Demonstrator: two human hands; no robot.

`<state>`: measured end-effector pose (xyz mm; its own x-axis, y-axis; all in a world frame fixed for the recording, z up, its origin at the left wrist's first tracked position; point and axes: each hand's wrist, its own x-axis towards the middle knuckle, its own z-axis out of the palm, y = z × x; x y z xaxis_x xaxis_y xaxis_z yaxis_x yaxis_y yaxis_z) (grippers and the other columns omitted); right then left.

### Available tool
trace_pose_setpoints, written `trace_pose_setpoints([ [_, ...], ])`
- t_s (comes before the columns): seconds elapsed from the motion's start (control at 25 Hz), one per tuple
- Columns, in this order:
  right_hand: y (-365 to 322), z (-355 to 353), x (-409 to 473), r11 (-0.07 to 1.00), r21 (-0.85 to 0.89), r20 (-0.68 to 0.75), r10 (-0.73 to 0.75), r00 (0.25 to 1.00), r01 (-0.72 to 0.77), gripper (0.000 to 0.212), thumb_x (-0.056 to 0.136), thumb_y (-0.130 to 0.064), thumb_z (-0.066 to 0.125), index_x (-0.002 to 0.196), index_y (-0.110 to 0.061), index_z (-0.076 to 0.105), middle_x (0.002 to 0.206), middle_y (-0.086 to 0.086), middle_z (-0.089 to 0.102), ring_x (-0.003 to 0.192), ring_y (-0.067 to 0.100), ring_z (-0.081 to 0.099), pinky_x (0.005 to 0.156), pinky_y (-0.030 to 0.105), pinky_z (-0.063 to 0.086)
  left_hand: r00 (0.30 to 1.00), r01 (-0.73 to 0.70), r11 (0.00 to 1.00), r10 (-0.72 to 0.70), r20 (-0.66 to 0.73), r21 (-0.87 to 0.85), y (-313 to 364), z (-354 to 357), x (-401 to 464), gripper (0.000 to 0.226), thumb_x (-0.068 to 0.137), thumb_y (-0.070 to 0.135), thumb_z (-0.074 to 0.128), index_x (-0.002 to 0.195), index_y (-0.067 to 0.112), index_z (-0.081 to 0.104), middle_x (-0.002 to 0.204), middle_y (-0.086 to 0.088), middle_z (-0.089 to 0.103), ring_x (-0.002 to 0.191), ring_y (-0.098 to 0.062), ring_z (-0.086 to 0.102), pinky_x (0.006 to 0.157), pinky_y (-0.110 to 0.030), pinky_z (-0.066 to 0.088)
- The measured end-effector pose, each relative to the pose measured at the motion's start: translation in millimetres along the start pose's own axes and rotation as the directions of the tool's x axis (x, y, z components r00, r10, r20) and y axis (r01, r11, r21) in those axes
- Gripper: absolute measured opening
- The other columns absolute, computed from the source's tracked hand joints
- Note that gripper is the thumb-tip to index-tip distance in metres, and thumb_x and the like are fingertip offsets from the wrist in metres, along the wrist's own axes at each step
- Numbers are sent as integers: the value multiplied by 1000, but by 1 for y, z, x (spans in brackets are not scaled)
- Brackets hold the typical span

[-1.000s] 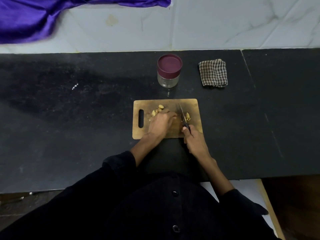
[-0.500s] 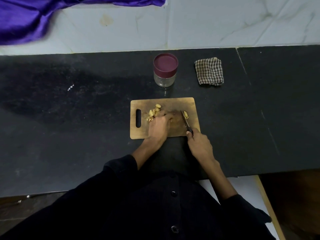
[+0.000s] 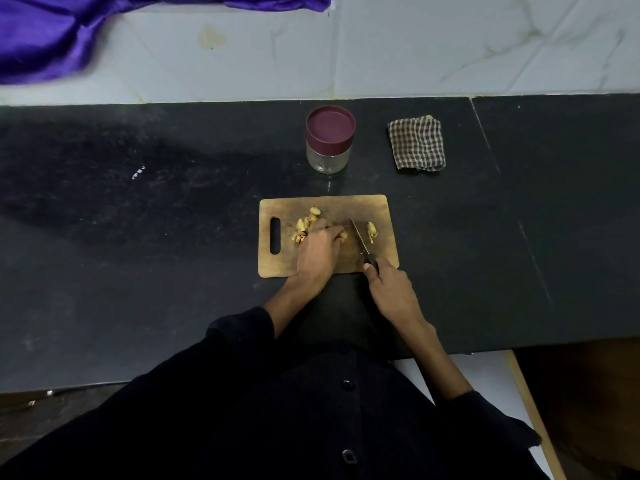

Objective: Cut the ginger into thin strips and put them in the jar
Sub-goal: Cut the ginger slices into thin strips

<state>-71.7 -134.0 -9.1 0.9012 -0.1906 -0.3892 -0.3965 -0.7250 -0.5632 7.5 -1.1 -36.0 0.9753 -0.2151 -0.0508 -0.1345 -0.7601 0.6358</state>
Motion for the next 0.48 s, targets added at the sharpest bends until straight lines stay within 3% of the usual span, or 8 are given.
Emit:
trace_pose_setpoints([
  [0.24, -10, 3, 1, 1000, -1, 25, -13, 1000, 13, 29, 105, -31, 38, 118, -10, 53, 101, 14, 65, 93, 32, 62, 80, 45, 51, 1000, 22, 999, -22, 3, 24, 4, 0, 3, 22, 92, 17, 60, 113, 14, 67, 117, -4, 57, 100, -19, 59, 84, -35, 52],
  [0.48, -15, 4, 3, 1000, -28, 42, -7, 999, 8, 23, 106, -30, 37, 111, -12, 51, 93, 8, 62, 85, 25, 61, 72, 41, 49, 1000, 8, 999, -8, -2, 34, 3, 1, 0, 20, 93, 20, 59, 111, 14, 67, 119, -4, 55, 97, -19, 60, 81, -35, 53],
])
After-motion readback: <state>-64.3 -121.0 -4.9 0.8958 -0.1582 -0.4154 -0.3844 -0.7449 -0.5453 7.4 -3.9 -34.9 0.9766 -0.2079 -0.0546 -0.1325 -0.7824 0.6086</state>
